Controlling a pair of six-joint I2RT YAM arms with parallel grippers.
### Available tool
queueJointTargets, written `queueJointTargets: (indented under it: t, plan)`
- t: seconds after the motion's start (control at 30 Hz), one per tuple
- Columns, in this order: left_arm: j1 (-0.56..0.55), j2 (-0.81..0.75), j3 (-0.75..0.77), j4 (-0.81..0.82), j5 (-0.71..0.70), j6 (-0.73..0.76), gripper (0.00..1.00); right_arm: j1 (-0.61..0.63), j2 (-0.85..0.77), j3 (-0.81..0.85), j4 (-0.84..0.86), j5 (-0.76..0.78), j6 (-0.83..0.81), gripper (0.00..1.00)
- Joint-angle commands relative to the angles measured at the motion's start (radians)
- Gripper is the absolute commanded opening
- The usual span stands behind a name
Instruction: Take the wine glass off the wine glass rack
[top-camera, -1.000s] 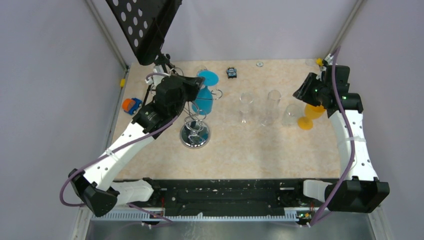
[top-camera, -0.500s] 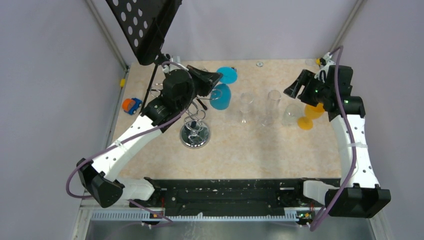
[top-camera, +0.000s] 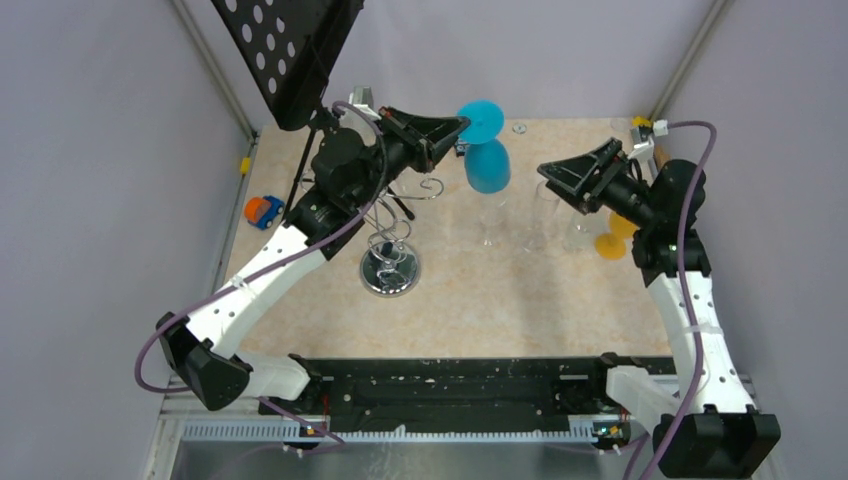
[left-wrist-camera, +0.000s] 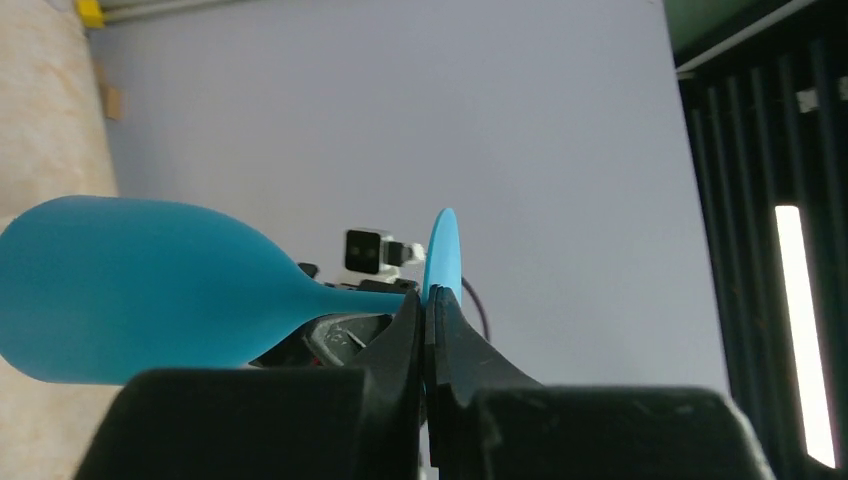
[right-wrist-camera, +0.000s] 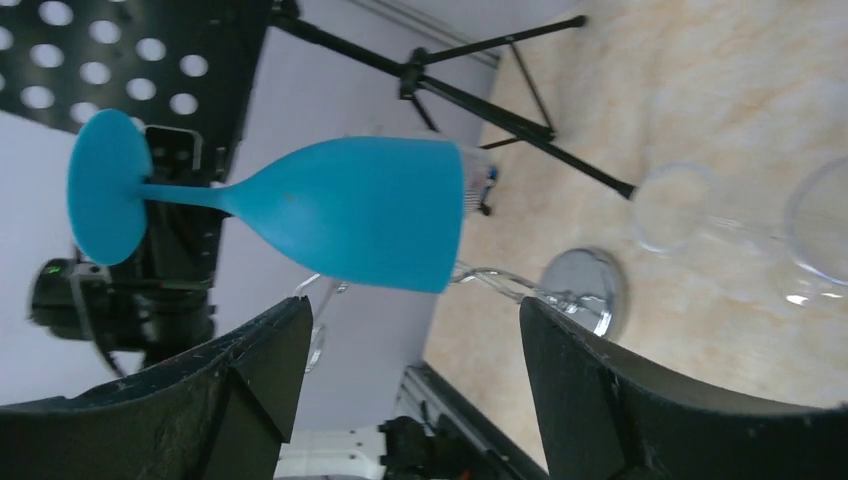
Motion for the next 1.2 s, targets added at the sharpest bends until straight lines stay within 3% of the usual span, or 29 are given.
queueJointTargets:
  t: [0.0,0.17,0.3,0.47,0.63,0.83,0.9,0.93,1.07,1.17]
  plan:
    - [-0.004,-0.019,0.022,0.198,0.079,-0.201,0.0,0.056,-0.05,-0.07,0.471,-0.066,0.404,0.78]
    - [-0.011,-0.001,0.027,0.318,0.087,-0.284,0.0,0.098,-0.061,-0.1,0.668,-0.023,0.579,0.79]
    - [-0.019,0.011,0.062,0.353,0.084,-0.284,0.0,0.112,-0.069,-0.089,0.706,-0.004,0.611,0.79]
    - [-0.038,0.021,0.06,0.404,0.1,-0.333,0.0,0.114,-0.049,-0.085,0.935,0.009,0.731,0.75]
    - [-0.047,0.013,0.03,0.464,0.098,-0.375,0.0,0.113,-0.031,-0.058,1.106,0.031,0.781,0.52]
    - [-0.054,-0.01,0.009,0.482,0.097,-0.365,0.0,0.114,-0.022,-0.005,1.143,0.048,0.766,0.16]
    - [-0.053,-0.011,0.015,0.458,0.114,-0.353,0.11,0.114,-0.02,0.013,1.124,0.047,0.75,0.02]
    - [-0.053,-0.011,0.014,0.451,0.119,-0.346,0.19,0.114,-0.018,0.024,1.108,0.045,0.738,0.0]
    - [-0.053,-0.022,0.013,0.401,0.148,-0.29,0.49,0.113,-0.028,0.07,1.019,0.045,0.66,0.0]
    - [-0.053,-0.044,0.01,0.342,0.155,-0.212,0.6,0.114,-0.044,0.1,0.929,0.063,0.592,0.0]
